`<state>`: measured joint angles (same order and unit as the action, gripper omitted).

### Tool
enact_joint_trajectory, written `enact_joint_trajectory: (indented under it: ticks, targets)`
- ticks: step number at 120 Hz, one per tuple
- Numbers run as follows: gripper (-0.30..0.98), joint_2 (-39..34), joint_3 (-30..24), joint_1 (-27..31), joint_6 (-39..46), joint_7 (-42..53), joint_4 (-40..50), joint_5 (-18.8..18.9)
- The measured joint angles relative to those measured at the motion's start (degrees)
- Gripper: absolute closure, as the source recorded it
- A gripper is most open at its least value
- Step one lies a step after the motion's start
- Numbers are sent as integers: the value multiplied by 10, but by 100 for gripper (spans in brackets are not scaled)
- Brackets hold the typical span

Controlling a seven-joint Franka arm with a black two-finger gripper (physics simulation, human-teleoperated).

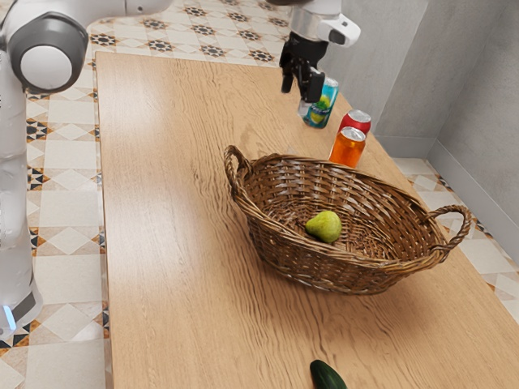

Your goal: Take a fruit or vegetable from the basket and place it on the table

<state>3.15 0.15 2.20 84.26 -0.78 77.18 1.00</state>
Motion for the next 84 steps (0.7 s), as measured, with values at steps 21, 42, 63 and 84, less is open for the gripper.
enact_joint_trajectory:
  ticks: [21, 42, 63, 84]
  targets:
    - [0, 0, 3, 40, -22, -6, -8, 1]
    - [0, -20, -8, 54, -65, -8, -96, -30]
    - [0, -7, -85, 96, -88, -9, -75, -50]
    - [0, -32, -156, 27, -86, -11, -22, -48]
